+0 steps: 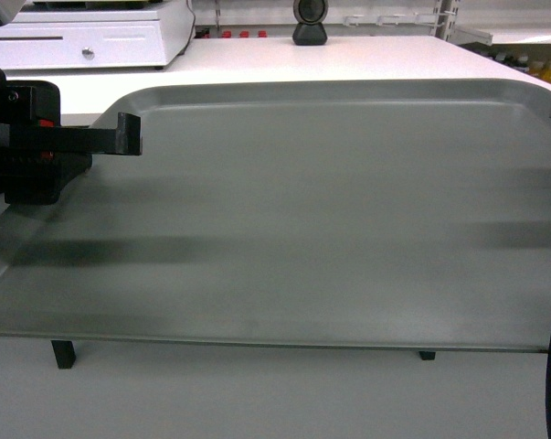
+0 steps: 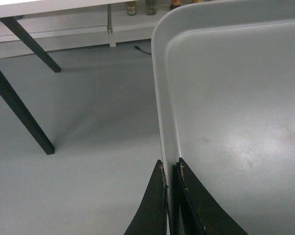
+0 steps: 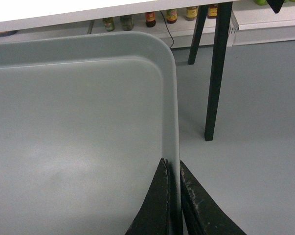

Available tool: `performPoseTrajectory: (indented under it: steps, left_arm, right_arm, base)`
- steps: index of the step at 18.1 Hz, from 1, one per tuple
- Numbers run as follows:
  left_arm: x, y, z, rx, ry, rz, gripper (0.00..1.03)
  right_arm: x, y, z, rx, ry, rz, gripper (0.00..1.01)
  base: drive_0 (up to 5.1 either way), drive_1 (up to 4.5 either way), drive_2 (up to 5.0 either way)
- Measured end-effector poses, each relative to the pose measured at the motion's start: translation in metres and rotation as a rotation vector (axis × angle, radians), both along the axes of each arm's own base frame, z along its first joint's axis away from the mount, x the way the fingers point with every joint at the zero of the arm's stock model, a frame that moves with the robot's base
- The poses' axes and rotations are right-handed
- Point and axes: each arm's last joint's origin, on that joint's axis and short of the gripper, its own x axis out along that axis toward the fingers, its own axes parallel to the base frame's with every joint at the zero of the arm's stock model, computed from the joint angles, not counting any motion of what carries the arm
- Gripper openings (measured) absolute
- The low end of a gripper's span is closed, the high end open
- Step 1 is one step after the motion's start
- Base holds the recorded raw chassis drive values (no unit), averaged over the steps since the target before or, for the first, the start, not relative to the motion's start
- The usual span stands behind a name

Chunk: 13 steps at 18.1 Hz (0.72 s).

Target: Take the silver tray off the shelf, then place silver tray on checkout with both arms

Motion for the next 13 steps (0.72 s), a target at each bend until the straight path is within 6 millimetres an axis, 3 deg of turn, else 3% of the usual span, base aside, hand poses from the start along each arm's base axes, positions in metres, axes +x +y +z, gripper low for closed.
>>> performPoseTrajectory:
  steps: [13]
  left_arm:
    - [0.0, -0.0001, 0.0, 0.0, 0.0, 0.0, 0.03]
  right_arm:
    - [0.0, -0.0002, -0.0003, -0.001, 0.002, -0.002, 0.03]
  base:
    - [0.1, 4.33, -4.1]
